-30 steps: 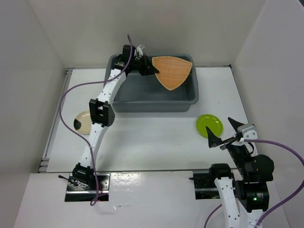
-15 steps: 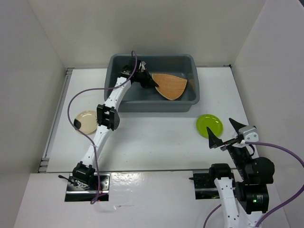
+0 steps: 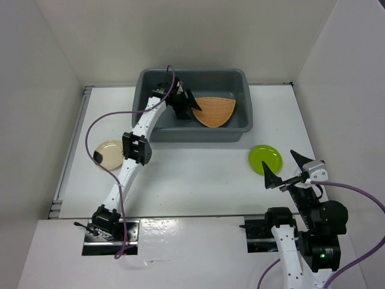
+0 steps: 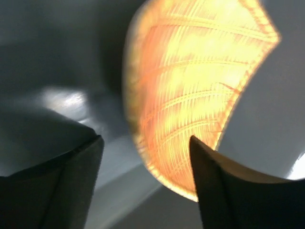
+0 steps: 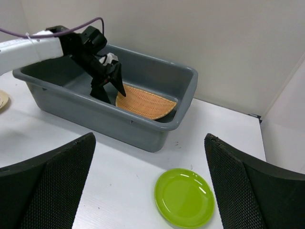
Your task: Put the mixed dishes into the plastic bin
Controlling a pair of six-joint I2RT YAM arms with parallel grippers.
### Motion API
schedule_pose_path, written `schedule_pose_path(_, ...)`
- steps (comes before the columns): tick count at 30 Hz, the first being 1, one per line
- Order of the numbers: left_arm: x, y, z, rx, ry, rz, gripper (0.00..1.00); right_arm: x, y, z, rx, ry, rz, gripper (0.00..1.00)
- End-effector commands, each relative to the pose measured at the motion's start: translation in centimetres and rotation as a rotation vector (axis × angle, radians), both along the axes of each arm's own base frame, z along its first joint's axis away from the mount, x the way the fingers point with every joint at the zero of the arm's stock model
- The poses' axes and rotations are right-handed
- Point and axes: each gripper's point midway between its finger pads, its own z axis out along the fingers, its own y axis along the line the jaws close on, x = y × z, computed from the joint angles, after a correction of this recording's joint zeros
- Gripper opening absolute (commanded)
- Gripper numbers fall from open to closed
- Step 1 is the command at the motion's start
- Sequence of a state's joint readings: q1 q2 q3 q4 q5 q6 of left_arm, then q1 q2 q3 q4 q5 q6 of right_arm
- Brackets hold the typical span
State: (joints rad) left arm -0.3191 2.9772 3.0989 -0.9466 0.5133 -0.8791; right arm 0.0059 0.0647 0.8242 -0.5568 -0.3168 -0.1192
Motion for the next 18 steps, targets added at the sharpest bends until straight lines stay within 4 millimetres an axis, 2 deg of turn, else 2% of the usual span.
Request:
schedule_pose_path(1, 0.2, 2.6, 9.0, 0.15, -0.197, 0.07, 0.83, 0.0, -0.2, 1.1, 0.018, -0.047, -0.014, 0.99)
schedule_pose_path(2, -0.2, 3.4, 12.7, 0.187, -0.272, 0.097, 0.91, -0.2, -0.2, 1.2, 0.018, -0.056, -0.014, 0.99)
schedule_pose_path(4, -0.8, 6.4, 15.6, 0.387, -0.366, 0.17, 0.97, -0.2, -0.2, 1.3, 0.018, -0.056, -0.014, 0.99)
schedule_pose_path(5, -2.1, 7.9, 19.9, 0.441, -0.44, 0.215, 0.97, -0.2, -0.2, 1.3, 0.018, -0.056, -0.014, 0.99)
schedule_pose_path(6, -4.2, 8.7, 21.1, 0.528, -0.443, 0.213, 1.0, -0.5, -0.2, 1.4, 0.018, -0.067, -0.013, 0.99)
schedule_pose_path(7, -5.4, 11.1, 25.3, 0.598, -0.517, 0.309, 1.0, -0.5, -0.2, 1.4, 0.018, -0.067, -0.013, 0.99)
schedule_pose_path(8, -6.7, 11.4, 27.2, 0.622, -0.552, 0.306, 1.0, -0.5, -0.2, 1.4, 0.018, -0.067, -0.013, 0.99)
schedule_pose_path(9, -9.4, 12.4, 28.6, 0.655, -0.525, 0.32, 1.0, -0.8, -0.2, 1.5, 0.018, -0.079, -0.013, 0.99)
schedule_pose_path(10, -10.7, 13.2, 29.1, 0.678, -0.507, 0.354, 1.0, -0.8, -0.3, 1.5, 0.017, -0.079, -0.022, 0.99)
schedule_pose_path(11, -11.7, 14.8, 29.6, 0.715, -0.491, 0.411, 1.0, -0.8, -0.3, 1.5, 0.017, -0.079, -0.023, 0.99)
schedule_pose_path(12, -12.8, 15.2, 29.7, 0.712, -0.474, 0.42, 1.0, -1.0, -0.3, 1.6, 0.017, -0.09, -0.022, 0.99)
schedule_pose_path(13, -14.8, 16.9, 34.0, 0.629, -0.563, 0.483, 1.0, -1.0, -0.3, 1.6, 0.017, -0.09, -0.022, 0.99)
schedule_pose_path(14, -15.4, 17.7, 27.4, 0.647, -0.418, 0.388, 1.0, -1.3, -0.3, 1.7, 0.017, -0.099, -0.022, 0.99)
schedule_pose_path(15, -14.2, 18.3, 28.3, 0.529, -0.511, 0.436, 1.0, -1.3, -0.3, 1.7, 0.017, -0.099, -0.022, 0.99)
schedule_pose_path(16, -18.1, 20.7, 32.1, 0.382, -0.609, 0.525, 1.0, -1.6, -0.3, 1.8, 0.017, -0.111, -0.022, 0.99)
schedule_pose_path(17, -18.9, 24.3, 30.6, 0.346, -0.606, 0.613, 1.0, -1.6, -0.3, 1.8, 0.017, -0.111, -0.022, 0.99)
schedule_pose_path(18, -19.9, 25.3, 25.3, 0.33, -0.541, 0.617, 1.0, -1.6, -0.3, 1.8, 0.017, -0.111, -0.022, 0.99)
